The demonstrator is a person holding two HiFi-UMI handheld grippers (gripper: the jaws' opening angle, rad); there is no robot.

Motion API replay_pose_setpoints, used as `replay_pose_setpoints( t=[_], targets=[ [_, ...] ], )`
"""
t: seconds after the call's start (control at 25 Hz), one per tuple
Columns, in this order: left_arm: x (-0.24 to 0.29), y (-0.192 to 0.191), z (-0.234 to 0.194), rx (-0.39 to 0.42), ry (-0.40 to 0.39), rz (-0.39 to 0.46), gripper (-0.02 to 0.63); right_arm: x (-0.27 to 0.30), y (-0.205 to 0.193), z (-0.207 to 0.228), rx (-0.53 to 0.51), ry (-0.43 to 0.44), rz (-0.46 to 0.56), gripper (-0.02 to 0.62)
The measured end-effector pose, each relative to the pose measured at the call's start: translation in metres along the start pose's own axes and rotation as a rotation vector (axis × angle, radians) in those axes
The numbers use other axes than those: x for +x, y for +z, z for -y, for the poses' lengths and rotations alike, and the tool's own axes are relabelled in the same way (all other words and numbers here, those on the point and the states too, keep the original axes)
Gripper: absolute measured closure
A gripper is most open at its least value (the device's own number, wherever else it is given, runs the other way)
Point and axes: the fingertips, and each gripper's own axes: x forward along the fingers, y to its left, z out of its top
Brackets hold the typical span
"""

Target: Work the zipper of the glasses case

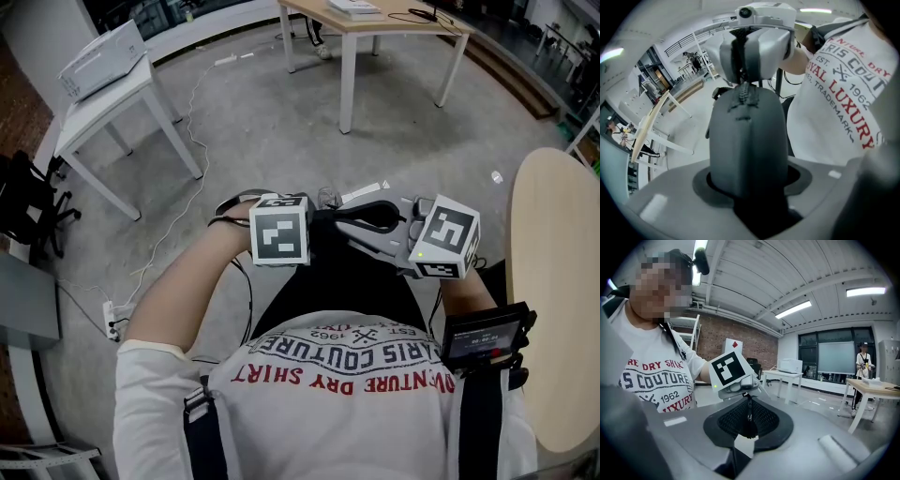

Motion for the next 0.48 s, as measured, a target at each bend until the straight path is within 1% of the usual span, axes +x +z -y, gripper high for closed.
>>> replay_pose_setpoints(
  t=[0.08, 0.24, 0.36, 0.48],
  targets=[
    [0.0, 0.0, 0.0, -0.009, -0.003, 0.012, 0.357, -0.002, 0.002, 0.002, 0.013, -0.001, 0.016, 0.569],
    [0.0, 0.004, -0.002, -0.041, -0.004, 0.069, 0.357, -0.008, 0.007, 0.008, 0.084, -0.003, 0.08, 0.569],
    [-0.003, 0.007, -0.009, -0.053, 0.038, 0.111, 0.357, -0.013, 0.013, 0.013, 0.138, -0.01, 0.132, 0.569],
    [-0.005, 0.011, -0.015, -0.059, 0.082, 0.152, 0.357, -0.016, 0.017, 0.016, 0.17, -0.01, 0.169, 0.569]
  ],
)
